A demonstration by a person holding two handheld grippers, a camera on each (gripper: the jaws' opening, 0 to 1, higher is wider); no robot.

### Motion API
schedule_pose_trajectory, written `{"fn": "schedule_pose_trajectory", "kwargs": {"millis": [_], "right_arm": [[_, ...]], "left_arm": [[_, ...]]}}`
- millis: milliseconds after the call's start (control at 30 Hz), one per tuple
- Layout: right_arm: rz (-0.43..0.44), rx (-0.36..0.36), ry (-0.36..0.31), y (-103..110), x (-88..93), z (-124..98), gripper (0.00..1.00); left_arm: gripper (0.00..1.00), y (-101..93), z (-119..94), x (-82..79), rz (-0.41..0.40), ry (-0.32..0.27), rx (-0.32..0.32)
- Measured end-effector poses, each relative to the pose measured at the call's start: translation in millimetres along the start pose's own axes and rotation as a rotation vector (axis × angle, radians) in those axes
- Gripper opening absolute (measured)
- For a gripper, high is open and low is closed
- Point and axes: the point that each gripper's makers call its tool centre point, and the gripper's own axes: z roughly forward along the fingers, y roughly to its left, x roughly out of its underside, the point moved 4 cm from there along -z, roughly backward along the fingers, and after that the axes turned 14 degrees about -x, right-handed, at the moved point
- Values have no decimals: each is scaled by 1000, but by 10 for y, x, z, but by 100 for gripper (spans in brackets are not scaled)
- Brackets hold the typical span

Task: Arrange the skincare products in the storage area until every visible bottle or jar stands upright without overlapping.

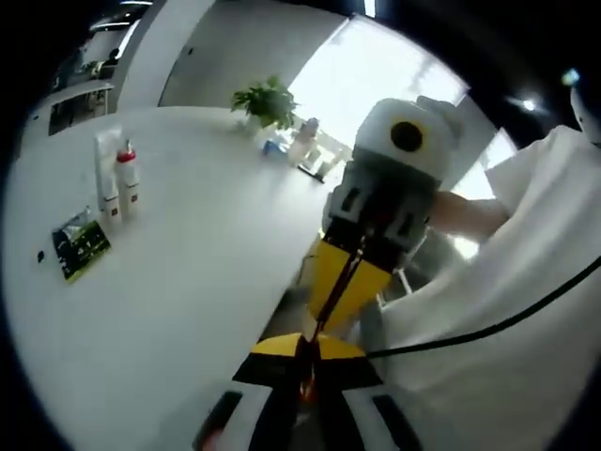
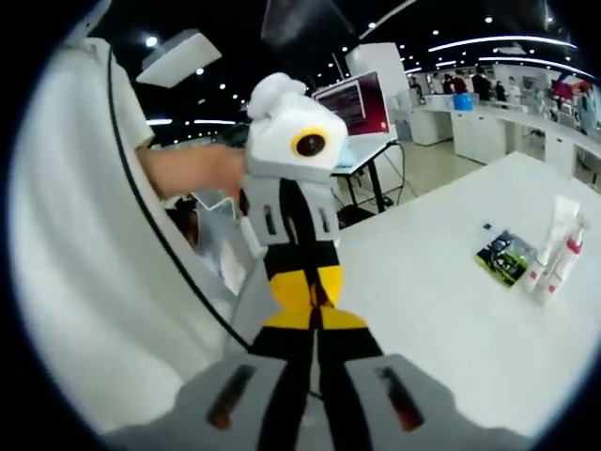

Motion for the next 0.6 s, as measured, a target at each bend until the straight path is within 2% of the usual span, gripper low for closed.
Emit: {"fn": "schedule_pose_trajectory", "kwargs": {"millis": [200, 433, 533, 567, 600], "right_arm": [[7, 7, -12, -43, -16, -28, 0], [27, 19, -71, -81, -74, -121, 0], [51, 35, -149, -130, -151, -202, 0], [67, 38, -190, -158, -182, -238, 0], [71, 40, -203, -167, -192, -254, 0]], "left_arm": [[8, 49, -8, -36, -18, -14, -14], [18, 154, -61, -156, -78, -90, -43], [28, 270, -82, -259, -148, -168, -88], [30, 289, -96, -285, -165, -195, -84], [31, 293, -117, -325, -208, -237, -61]]}}
